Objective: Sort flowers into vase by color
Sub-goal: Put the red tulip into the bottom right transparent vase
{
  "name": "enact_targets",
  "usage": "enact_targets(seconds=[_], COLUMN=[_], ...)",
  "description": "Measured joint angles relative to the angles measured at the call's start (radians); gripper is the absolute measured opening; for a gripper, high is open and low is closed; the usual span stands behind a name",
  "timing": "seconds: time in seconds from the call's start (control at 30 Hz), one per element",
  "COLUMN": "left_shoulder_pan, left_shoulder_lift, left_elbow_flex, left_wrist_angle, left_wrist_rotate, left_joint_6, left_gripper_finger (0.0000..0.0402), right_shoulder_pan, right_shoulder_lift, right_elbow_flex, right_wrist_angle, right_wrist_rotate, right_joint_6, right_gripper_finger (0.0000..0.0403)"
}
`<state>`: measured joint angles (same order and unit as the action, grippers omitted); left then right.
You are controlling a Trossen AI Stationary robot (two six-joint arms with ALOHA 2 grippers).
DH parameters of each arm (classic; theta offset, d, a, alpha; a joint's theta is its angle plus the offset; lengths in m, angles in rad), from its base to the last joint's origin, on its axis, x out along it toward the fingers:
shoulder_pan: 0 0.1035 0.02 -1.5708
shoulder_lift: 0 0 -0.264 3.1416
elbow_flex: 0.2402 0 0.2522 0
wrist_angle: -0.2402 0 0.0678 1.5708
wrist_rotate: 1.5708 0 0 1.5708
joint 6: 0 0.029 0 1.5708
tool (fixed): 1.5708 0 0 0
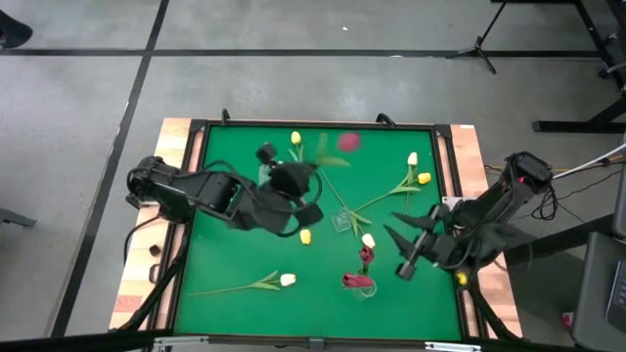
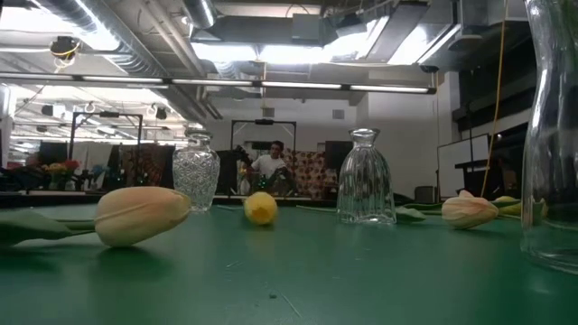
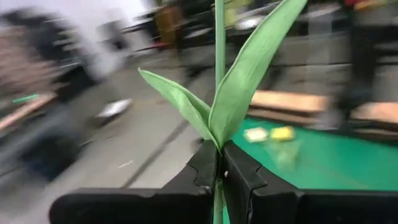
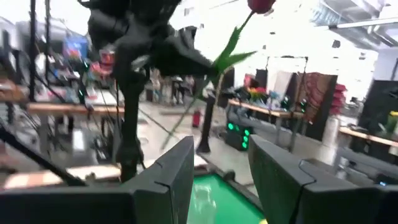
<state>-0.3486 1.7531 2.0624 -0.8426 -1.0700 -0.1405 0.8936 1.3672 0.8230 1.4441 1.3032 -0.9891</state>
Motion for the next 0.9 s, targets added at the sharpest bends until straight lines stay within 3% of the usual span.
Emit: enact_targets(seconds=[0.1, 0.23, 0.4, 0.53, 0.73, 0.9], left_shoulder_pan=[0.023, 0.072, 0.158, 0.210, 0.205, 0.198], left_shoulder_lift=[0.000, 0.000, 0.000, 0.007, 0.008, 0.008], left_elbow_flex=[0.000, 0.001, 0.001, 0.001, 0.000, 0.000], left_wrist_angle=[0.163, 0.283, 0.324, 0.360, 0.473, 0.522], left_wrist_rotate=[0.181, 0.336, 0.598, 0.747, 0.839, 0.871], left_joint_6=[0.124, 0.225, 0.198, 0.149, 0.151, 0.152], left_gripper_finger=[0.0008, 0.0008, 0.0008, 0.0008, 0.0008, 0.0008], right_shoulder_pan=[0.001, 0.002, -0.037, -0.108, -0.227, -0.308], right_shoulder_lift=[-0.047, -0.093, -0.114, -0.115, -0.162, -0.243], right_elbow_flex=[0.000, 0.000, 0.000, 0.000, 0.000, 0.000], right_wrist_angle=[-0.006, -0.028, -0.129, -0.272, -0.555, -0.729], right_wrist_rotate=[-0.015, -0.013, 0.043, -0.003, -0.235, -0.380], right_joint_6=[-0.021, -0.039, 0.021, 0.163, 0.486, 0.656], right_gripper_finger=[0.0152, 0.0152, 0.0152, 0.0152, 0.0152, 0.0152])
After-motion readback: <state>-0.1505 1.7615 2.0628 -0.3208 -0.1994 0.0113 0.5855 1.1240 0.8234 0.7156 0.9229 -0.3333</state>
